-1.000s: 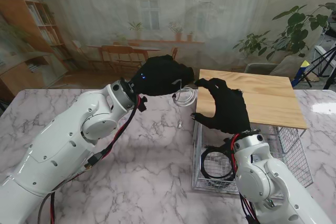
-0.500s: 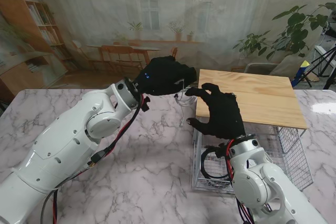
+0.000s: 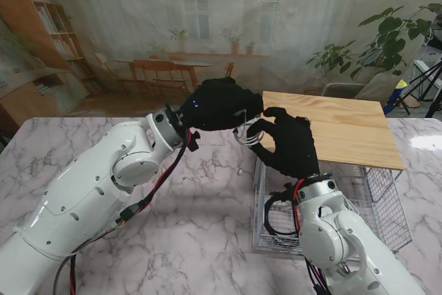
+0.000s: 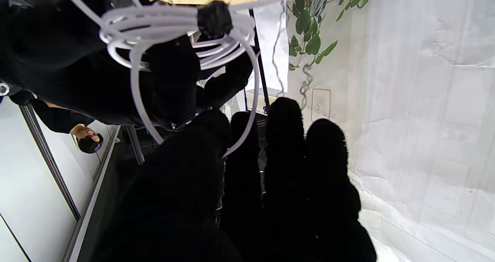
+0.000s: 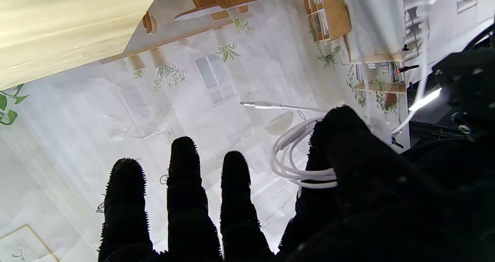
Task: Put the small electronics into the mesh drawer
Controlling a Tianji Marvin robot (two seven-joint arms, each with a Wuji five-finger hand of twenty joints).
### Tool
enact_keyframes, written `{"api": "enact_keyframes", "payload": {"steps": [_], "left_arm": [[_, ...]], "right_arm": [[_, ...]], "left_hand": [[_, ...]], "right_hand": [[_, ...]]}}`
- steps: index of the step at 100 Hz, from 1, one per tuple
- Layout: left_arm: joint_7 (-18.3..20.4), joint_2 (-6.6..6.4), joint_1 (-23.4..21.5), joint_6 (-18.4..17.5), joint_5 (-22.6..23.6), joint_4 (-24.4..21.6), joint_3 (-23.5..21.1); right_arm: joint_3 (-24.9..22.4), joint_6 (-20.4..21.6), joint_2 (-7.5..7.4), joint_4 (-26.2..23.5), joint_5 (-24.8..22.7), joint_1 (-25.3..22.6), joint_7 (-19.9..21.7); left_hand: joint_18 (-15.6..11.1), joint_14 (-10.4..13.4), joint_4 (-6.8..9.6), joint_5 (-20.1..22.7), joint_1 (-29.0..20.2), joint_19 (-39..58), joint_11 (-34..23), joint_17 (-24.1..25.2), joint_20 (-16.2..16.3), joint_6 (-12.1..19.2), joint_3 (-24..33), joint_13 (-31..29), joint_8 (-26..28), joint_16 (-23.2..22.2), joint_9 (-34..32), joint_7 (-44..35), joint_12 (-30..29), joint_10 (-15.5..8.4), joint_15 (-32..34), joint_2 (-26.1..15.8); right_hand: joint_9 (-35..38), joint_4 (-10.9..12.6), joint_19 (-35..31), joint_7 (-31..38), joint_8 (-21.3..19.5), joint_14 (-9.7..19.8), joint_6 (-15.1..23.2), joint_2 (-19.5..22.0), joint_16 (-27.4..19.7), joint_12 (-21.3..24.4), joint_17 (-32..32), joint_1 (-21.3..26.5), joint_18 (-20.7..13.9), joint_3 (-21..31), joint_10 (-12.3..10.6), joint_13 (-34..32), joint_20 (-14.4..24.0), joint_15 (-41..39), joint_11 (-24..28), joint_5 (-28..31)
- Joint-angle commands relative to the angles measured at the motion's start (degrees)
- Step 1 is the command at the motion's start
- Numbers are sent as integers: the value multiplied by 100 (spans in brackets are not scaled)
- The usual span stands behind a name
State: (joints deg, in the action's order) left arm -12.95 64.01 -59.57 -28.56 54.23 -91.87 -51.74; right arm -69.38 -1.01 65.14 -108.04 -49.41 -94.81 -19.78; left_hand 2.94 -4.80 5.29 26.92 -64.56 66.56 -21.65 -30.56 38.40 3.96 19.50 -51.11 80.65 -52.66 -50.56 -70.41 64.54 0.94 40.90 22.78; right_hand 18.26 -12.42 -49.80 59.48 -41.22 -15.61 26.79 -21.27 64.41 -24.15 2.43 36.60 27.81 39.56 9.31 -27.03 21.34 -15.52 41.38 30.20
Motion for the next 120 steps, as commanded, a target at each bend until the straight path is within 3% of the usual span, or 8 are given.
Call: {"api": "enact_keyframes", "payload": {"steps": [1,14,19,23,36,45,103,120], "left_arm": [[80,24,19,-14,-26,7,46],[94,35,20,11,-103,97,75],[138,29,11,15,-133,118,62],[184,22,2,16,-155,135,41],[287,-14,-44,11,-153,171,-81],[315,-40,-101,7,-121,184,-219],[399,-182,-530,37,80,498,-1012],[-70,-200,-641,153,391,771,-1074]], "right_arm": [[-29,44,16,-20,44,-40,61],[-80,73,13,-76,129,-80,149],[-98,69,13,-98,165,-93,188],[-116,64,11,-114,178,-104,214],[-176,19,9,-170,217,-140,284],[-228,-22,2,-209,220,-167,341],[-1098,41,-45,-660,-79,-793,457],[-1520,230,-61,-871,-295,-1187,421]], "left_hand": [[-341,-184,-137,57,-120,-32,-10,-25,115,-115,30,-80,167,17,46,-111,-10,-55,-11,-66],[-232,-293,-131,-123,-30,-325,437,103,-58,-218,-741,62,-89,423,130,248,-381,44,-632,-153],[-170,-325,-98,-451,342,-626,-171,297,-180,-261,-955,298,-575,937,867,724,-1645,189,-1138,-240],[-83,-312,-102,-654,449,-795,-299,454,-238,-291,-1112,480,-1197,1177,1270,1355,-2959,313,-1363,-245],[143,-481,-118,-621,808,-1424,542,1013,-506,-472,-1473,1161,-3869,1723,2026,3840,-4092,533,-1932,-847],[268,-546,-124,-726,853,-1598,922,1201,-605,-477,-1646,1399,-4611,1975,2378,4583,-4574,565,-2127,-991],[917,-671,-559,-991,2028,-2117,1528,1642,-790,-527,-2049,1852,-5996,2732,3007,6403,-5471,795,-2645,-1405],[957,-585,-508,50,1615,-1904,1057,1694,-605,-592,-2013,1705,-5429,2549,2140,5458,-5035,587,-2471,-1755]], "right_hand": [[404,-23,116,398,-224,201,-71,396,71,-175,-98,353,-29,-9,-228,-156,-24,230,245,565],[1399,-49,3,511,-394,383,-729,470,210,-852,85,542,-140,186,-722,-762,4,48,522,684],[1795,-46,-56,559,-413,478,-979,498,265,-1130,149,606,-166,212,-866,-1006,30,-31,633,702],[2061,-53,-110,608,-396,547,-1159,522,325,-1390,181,633,-194,237,-949,-1170,57,-88,594,707],[2395,-55,-226,667,-352,666,-1458,591,445,-1601,250,683,-251,218,-934,-1466,110,-268,702,805],[2473,-57,-301,680,-328,755,-1494,586,654,-1671,317,682,-313,233,-915,-1416,140,-522,681,850],[2566,-68,-712,667,-314,1159,-1545,488,1619,-1699,623,680,-504,362,-838,-937,263,-1762,645,946],[2592,-76,-768,647,-307,1157,-1503,456,1621,-1687,711,646,-544,383,-844,-972,267,-1760,625,968]]}}
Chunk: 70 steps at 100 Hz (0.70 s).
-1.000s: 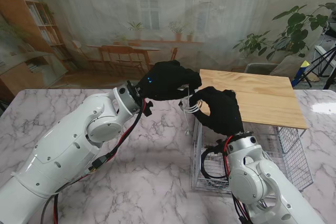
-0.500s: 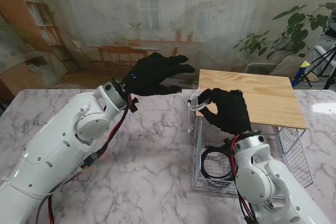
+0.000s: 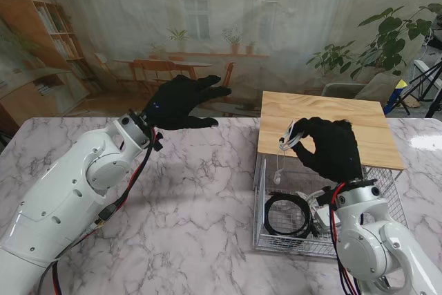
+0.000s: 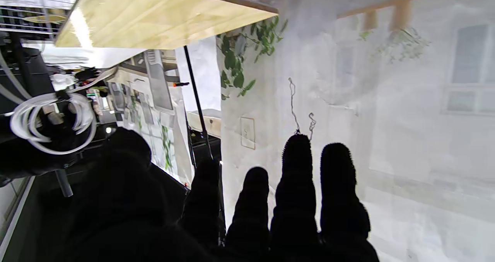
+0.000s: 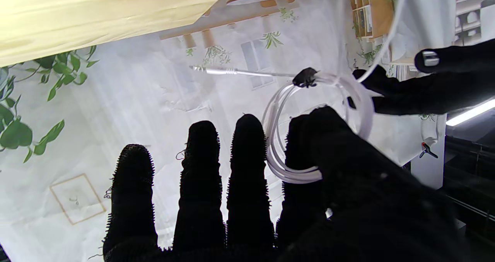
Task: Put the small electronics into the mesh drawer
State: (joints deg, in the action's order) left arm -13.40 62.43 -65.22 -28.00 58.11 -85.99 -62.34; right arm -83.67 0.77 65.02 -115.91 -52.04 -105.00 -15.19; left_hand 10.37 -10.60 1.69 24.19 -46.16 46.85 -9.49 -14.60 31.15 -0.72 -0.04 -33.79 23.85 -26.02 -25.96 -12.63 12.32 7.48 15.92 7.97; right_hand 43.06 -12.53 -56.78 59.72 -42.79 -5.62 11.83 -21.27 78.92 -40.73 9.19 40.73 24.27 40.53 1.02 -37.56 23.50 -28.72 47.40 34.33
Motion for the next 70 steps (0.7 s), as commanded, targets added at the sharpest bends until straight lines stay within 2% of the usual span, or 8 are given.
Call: {"api": "enact_keyframes", "payload": {"steps": [1,9,16,22,44,70], "left_arm": [[-45,-43,-85,107,10,198,-18],[-292,-42,-135,196,99,357,-32],[-416,-42,-188,287,128,467,-54],[-465,-43,-233,345,125,539,-84],[-544,-60,-381,507,141,727,-142],[-635,-78,-421,618,207,891,-51]], "right_arm": [[-114,62,-50,-97,-44,-192,-38],[-316,158,-60,-174,-192,-401,-64],[-457,203,-65,-218,-297,-576,-87],[-539,206,-64,-226,-356,-701,-127],[-688,141,-60,-163,-489,-1052,-230],[-502,-181,-83,236,-551,-1130,-207]], "left_hand": [[209,-3,-138,395,-263,78,-188,108,138,-119,-70,-34,342,-142,-397,-428,251,-80,40,-298],[233,26,-93,757,-410,155,-353,137,229,-81,-63,-116,725,-253,-786,-882,508,-154,112,-384],[192,34,-73,750,-466,173,-241,162,258,-77,-49,-80,1056,-310,-499,-1119,551,-109,124,-382],[220,34,-63,778,-511,180,-249,174,272,-81,-36,-104,1304,-353,-526,-1334,585,-114,147,-351],[247,19,-53,802,-593,189,-270,186,288,-76,-14,-166,1405,-402,-651,-1480,619,-113,183,-324],[246,16,-48,815,-628,177,-254,193,293,-59,-19,-173,1385,-416,-702,-1496,641,-122,165,-333]], "right_hand": [[110,-65,-74,622,-149,155,-4,455,170,-27,39,230,-193,290,-12,82,50,-439,19,558],[131,-72,-109,594,-147,164,62,442,167,-13,93,193,-215,300,-29,54,49,-434,-5,573],[135,-74,-130,574,-151,137,105,424,158,-13,123,176,-227,315,-30,37,47,-419,-12,592],[138,-74,-141,565,-157,122,109,418,141,-8,138,174,-226,325,-31,16,44,-395,-24,597],[233,-78,-163,507,-167,30,123,372,46,45,150,164,-228,360,4,-54,12,-261,-132,632],[263,-82,-167,447,-155,-145,145,311,-186,90,138,139,-211,411,57,-147,-20,60,-296,668]]}}
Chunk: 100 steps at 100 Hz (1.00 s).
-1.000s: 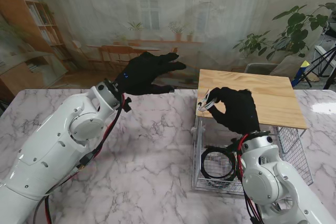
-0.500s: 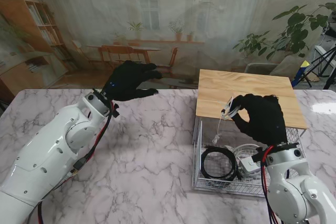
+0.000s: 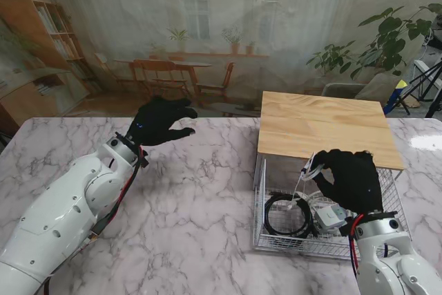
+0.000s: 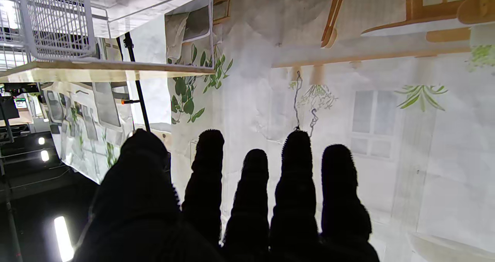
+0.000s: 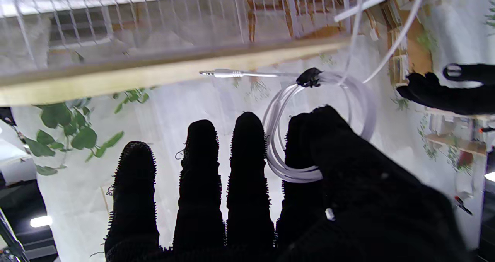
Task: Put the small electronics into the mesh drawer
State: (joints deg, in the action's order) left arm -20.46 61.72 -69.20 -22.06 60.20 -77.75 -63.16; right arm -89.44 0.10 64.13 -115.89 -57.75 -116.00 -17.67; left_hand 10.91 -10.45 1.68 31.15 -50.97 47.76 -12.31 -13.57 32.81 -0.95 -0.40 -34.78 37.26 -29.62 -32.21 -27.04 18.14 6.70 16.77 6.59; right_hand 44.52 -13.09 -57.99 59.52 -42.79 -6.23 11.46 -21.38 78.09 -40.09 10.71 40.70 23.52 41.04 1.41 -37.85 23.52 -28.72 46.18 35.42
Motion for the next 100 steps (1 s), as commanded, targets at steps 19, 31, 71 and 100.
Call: {"api": "enact_keyframes", "payload": {"steps": [19,31,71,100], "left_arm": [[69,-31,-40,13,81,80,33],[69,-56,-58,8,176,66,16],[73,-80,-23,-65,251,100,32],[75,-103,-31,-56,335,102,34]], "right_arm": [[350,-492,-10,721,169,228,202],[405,-619,-45,941,85,342,332],[18,-651,-123,833,-570,2,521],[-80,-324,-26,355,-254,-338,114]], "left_hand": [[191,6,-48,120,-144,78,47,99,129,-38,14,-70,33,-63,-66,-51,64,-31,73,-207],[183,-1,-48,113,-143,74,58,101,129,-50,13,-63,28,-65,-43,-45,64,-27,68,-212],[179,22,-50,66,-134,56,68,107,118,-59,9,-70,-55,-63,-22,76,60,-20,61,-236],[177,21,-50,92,-131,50,72,109,114,-60,9,-53,-42,-63,-3,85,54,-21,56,-248]], "right_hand": [[93,-11,-11,290,-4,-303,352,291,-458,112,-78,66,-123,222,29,-238,-52,527,-308,507],[-200,141,193,-167,1168,-518,72,-411,-902,456,-262,-8,-18,825,113,-314,-95,1155,-743,115],[-2175,654,713,-3830,1960,-988,-1789,-936,-1241,2151,-564,-2088,61,-439,864,1071,61,1610,-1740,-1170],[-1859,739,232,-3333,1544,-884,-1530,-637,-1117,1624,-168,-2279,-123,-11,896,352,327,1357,-942,-738]]}}
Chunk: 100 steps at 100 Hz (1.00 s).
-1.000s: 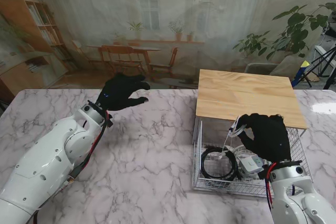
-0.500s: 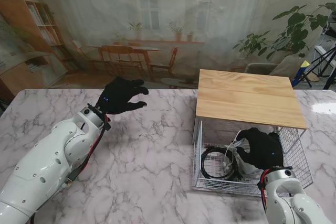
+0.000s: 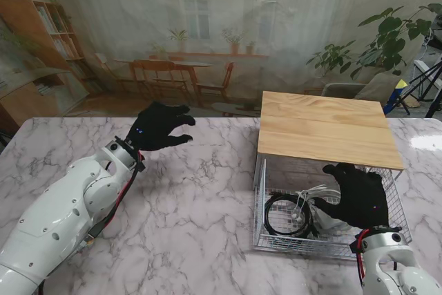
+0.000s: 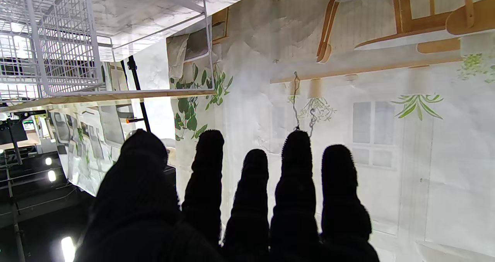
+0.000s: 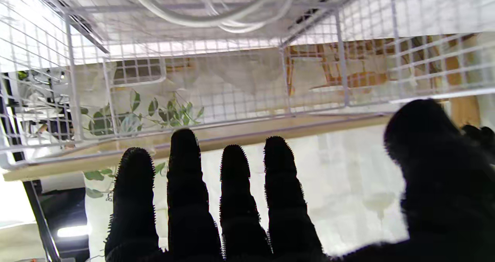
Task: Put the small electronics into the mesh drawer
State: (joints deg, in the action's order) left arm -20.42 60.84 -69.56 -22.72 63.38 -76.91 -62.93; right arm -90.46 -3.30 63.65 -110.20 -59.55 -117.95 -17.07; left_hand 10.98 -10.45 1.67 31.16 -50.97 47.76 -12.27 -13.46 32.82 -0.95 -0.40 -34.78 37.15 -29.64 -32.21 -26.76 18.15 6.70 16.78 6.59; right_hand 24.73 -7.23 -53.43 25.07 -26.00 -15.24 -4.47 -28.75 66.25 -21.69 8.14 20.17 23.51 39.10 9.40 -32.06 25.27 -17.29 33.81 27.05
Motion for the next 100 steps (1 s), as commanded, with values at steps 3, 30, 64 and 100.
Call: {"api": "enact_keyframes", "payload": {"steps": [3,30,64,100], "left_arm": [[68,-16,1,14,19,22,12],[-31,-25,-14,49,66,98,33],[56,-63,-70,49,176,40,-28],[62,-100,-177,49,296,11,-164]], "right_arm": [[23,62,22,-271,-65,-185,63],[183,163,1,-675,-62,-567,270],[437,-315,-24,-805,-311,-932,350],[751,-599,-75,-898,-831,-1298,180]], "left_hand": [[172,27,-49,85,-133,50,66,102,114,-55,10,-58,-31,-62,-6,59,54,-20,58,-250],[156,19,-50,-25,-123,61,128,111,118,-63,9,-25,-48,-71,200,110,33,23,64,-282],[122,26,-51,-137,-108,79,143,110,124,-63,4,10,-73,-101,345,185,16,45,96,-328],[104,32,-48,-123,-105,82,136,133,121,-88,1,85,-64,-112,437,202,9,64,95,-346]], "right_hand": [[193,152,-328,168,-170,61,82,133,110,-329,144,-232,-154,198,80,-376,182,167,403,172],[1128,205,-963,569,-347,45,202,401,420,-647,707,-52,-149,-6,1,-1269,249,-192,524,957],[1396,199,-1230,731,-438,2,281,293,560,-743,774,-16,-213,5,-19,-1412,265,-267,505,1313],[1055,214,-888,622,-456,31,346,36,442,-702,452,55,-131,-29,32,-1036,124,-42,304,1328]]}}
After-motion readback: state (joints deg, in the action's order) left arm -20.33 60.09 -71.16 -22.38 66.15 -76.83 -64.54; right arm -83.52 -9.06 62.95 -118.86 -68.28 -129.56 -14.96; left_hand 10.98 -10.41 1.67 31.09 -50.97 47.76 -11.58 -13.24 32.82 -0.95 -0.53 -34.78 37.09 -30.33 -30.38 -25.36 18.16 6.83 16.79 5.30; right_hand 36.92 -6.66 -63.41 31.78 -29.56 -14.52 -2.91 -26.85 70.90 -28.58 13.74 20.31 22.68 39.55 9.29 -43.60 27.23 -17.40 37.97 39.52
